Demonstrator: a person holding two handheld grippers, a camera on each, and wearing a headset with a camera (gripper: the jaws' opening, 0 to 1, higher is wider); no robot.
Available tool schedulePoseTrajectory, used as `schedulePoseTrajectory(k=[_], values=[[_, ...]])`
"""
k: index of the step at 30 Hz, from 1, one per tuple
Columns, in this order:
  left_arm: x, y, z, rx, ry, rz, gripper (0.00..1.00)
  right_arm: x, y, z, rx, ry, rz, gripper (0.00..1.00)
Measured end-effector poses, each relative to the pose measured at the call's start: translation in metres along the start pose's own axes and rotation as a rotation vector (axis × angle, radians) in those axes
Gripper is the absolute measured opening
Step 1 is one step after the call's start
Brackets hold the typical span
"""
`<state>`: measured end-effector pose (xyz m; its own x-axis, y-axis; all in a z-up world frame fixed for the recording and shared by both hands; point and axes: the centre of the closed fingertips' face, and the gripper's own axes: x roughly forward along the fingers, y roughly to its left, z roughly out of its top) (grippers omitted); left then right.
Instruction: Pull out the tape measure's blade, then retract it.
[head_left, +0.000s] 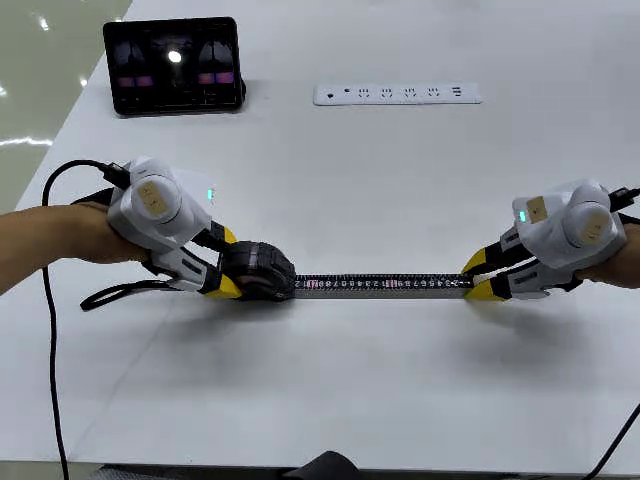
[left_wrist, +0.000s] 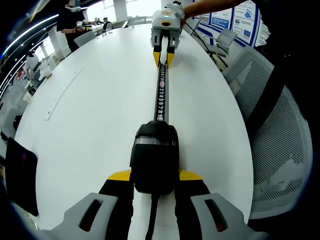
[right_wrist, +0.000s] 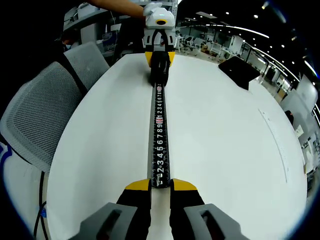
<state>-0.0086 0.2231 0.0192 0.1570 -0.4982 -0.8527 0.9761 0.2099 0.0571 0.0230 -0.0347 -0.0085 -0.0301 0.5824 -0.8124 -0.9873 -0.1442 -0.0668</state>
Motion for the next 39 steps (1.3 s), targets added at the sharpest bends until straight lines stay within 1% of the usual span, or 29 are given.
schedulePoseTrajectory(k=[6, 10, 11, 17, 23, 26, 34, 37, 39], values=[[0.0003, -0.0005, 0.0006, 0.007, 0.005, 0.005, 0.26, 0.0003, 0.0007, 0.0004, 0.008, 0.003, 0.004, 0.11], [0.0002, -0.0006, 0.0009, 0.016, 0.015, 0.008, 0.26, 0.0003, 0.001, 0.0007, -0.003, 0.015, 0.008, 0.12], [0.0004, -0.0006, 0.0012, 0.026, 0.02, 0.009, 0.26, 0.0003, 0.0012, 0.0009, -0.008, 0.02, 0.009, 0.12], [0.0005, 0.0002, 0.0015, 0.025, 0.038, 0.008, 0.27, 0.0003, 0.0006, 0.001, -0.043, 0.049, 0.011, 0.12], [0.0009, 0.0008, 0.0026, 0.032, 0.055, 0.007, 0.27, -0.0001, -0.0011, 0.0012, -0.071, 0.07, -0.006, 0.13], [0.0007, 0.0011, 0.002, 0.034, 0.06, 0.009, 0.27, -0.0006, -0.002, 0.0007, -0.073, 0.076, -0.015, 0.14], [-0.0009, 0.0014, 0.0014, 0.023, 0.065, 0.021, 0.27, -0.0044, -0.0007, -0.0038, -0.051, 0.079, -0.027, 0.21], [-0.0032, 0.0019, -0.0008, 0.009, 0.07, 0.03, 0.28, -0.0073, 0.0, -0.007, -0.03, 0.079, -0.042, 0.25], [-0.0046, 0.0017, -0.0024, 0.002, 0.071, 0.033, 0.29, -0.0088, 0.0012, -0.0081, -0.024, 0.077, -0.047, 0.26]])
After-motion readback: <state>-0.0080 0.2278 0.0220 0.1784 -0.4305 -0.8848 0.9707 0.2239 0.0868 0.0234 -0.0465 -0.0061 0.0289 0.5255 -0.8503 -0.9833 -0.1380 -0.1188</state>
